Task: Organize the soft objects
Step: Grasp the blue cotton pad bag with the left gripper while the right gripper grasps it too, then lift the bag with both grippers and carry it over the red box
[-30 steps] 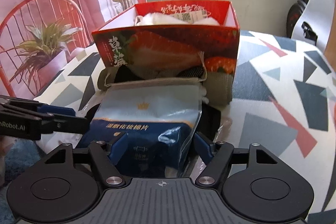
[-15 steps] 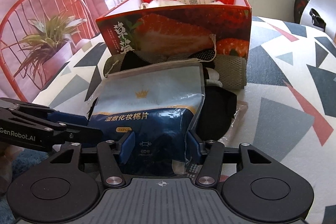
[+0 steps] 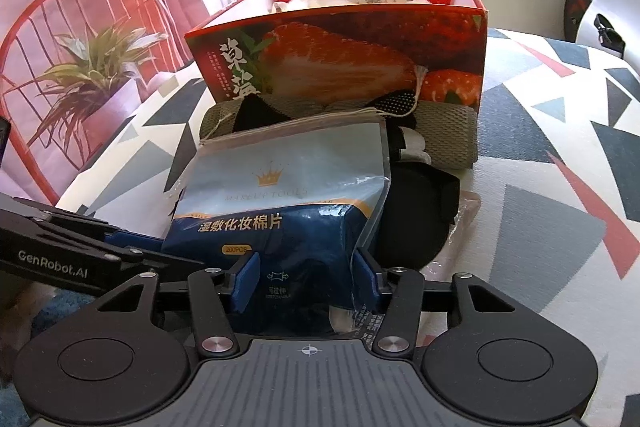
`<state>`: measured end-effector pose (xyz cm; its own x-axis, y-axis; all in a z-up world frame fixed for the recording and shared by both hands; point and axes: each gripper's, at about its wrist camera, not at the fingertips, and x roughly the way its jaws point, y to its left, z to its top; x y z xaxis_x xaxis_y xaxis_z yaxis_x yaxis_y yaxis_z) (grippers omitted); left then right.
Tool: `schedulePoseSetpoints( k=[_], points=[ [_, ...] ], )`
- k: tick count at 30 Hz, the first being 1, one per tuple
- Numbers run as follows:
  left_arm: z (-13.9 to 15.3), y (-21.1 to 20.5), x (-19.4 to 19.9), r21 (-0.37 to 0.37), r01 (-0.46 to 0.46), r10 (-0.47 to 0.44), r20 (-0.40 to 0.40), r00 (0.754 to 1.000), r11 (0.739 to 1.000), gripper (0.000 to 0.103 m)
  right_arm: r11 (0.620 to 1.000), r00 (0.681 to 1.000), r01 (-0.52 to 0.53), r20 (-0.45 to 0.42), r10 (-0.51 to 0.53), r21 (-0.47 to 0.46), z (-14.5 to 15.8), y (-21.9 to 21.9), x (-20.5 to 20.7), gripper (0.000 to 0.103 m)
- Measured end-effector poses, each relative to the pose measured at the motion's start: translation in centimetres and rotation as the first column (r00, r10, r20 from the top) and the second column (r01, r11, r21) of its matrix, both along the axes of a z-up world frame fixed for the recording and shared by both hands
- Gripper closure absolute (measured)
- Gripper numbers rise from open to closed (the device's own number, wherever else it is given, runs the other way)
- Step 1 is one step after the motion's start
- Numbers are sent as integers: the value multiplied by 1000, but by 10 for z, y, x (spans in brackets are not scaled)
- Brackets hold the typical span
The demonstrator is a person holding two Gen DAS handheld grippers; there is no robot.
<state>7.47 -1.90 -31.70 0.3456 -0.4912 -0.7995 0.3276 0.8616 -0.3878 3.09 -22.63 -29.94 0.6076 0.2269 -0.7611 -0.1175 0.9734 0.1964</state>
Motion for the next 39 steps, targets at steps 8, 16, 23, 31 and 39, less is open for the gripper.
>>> schedulePoseSetpoints(
  k=[8, 16, 23, 31, 39],
  points=[
    [9, 4, -2, 1, -25, 25, 49, 998, 1000, 61, 1000, 999, -27, 19, 27, -10, 5, 4, -1, 66],
    [37, 14, -7, -26, -50, 54, 178, 983, 998, 64, 998, 991, -56, 118, 56, -1, 28, 5, -4, 69],
    [68, 11, -7, 11, -33, 28, 308, 951, 999, 64, 997, 978, -72, 195, 74, -19, 51, 8, 2, 69],
    [97, 8, 6, 17, -29, 20, 389, 921, 999, 64, 997, 964, -75, 254, 80, -29, 80, 10, 19, 69],
    [136, 0, 48, -23, -41, 47, 444, 895, 999, 64, 998, 949, -58, 309, 53, 6, 119, -2, 66, 69]
  ],
)
